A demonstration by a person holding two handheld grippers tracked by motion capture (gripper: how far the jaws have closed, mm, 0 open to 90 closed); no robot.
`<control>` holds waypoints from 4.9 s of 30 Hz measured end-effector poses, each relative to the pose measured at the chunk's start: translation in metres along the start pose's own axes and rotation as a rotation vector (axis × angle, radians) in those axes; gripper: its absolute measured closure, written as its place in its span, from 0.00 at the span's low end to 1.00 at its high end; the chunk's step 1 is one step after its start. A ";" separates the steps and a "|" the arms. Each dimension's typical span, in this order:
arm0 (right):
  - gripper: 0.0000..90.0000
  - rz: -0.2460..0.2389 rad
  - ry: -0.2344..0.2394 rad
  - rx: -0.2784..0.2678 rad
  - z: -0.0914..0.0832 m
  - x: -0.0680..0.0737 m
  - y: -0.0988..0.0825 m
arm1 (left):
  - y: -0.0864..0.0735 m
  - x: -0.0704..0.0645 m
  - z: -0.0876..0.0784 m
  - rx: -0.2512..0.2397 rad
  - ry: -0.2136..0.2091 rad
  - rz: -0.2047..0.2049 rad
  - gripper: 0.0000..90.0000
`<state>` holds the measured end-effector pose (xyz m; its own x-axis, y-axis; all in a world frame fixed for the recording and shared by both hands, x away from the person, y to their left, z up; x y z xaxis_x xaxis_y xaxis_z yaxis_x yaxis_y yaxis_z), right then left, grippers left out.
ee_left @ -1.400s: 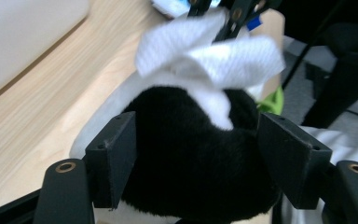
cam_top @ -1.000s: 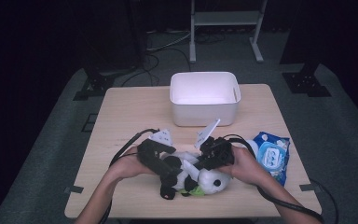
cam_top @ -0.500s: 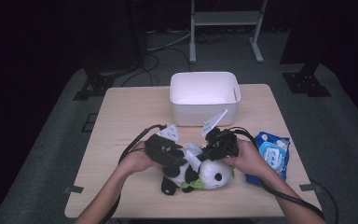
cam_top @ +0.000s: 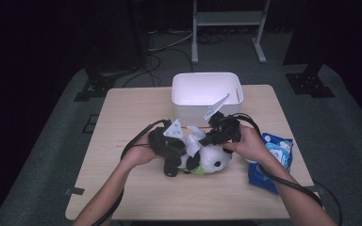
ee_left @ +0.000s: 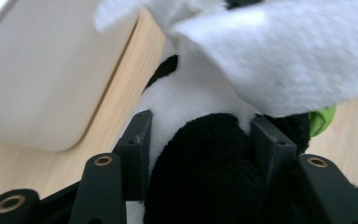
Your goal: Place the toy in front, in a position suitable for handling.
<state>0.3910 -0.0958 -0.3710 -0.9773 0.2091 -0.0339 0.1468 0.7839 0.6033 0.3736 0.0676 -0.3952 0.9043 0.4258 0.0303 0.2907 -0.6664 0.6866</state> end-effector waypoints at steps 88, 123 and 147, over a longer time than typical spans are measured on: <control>0.87 -0.049 0.016 0.012 0.039 0.049 -0.020 | -0.046 -0.016 -0.002 -0.073 0.092 -0.055 0.17; 0.88 -0.070 0.081 0.025 0.034 0.061 -0.027 | -0.043 -0.021 -0.014 -0.108 -0.080 -0.192 0.14; 0.87 0.008 -0.052 0.070 -0.027 0.044 -0.077 | -0.051 -0.026 -0.007 -0.104 -0.074 -0.169 0.19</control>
<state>0.3322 -0.1625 -0.3979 -0.9671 0.2442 -0.0713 0.1669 0.8205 0.5468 0.3331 0.0949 -0.4256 0.8671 0.4774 -0.1423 0.4096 -0.5206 0.7491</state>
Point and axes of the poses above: each handheld gripper's, and its own axes: z roughly forward along the jaws, y roughly out of its top, x roughly to its left, the point moved 5 cm from there along z, roughly forward along the jaws, and after that the axes turned 13 degrees about -z, right-handed, at the moved point
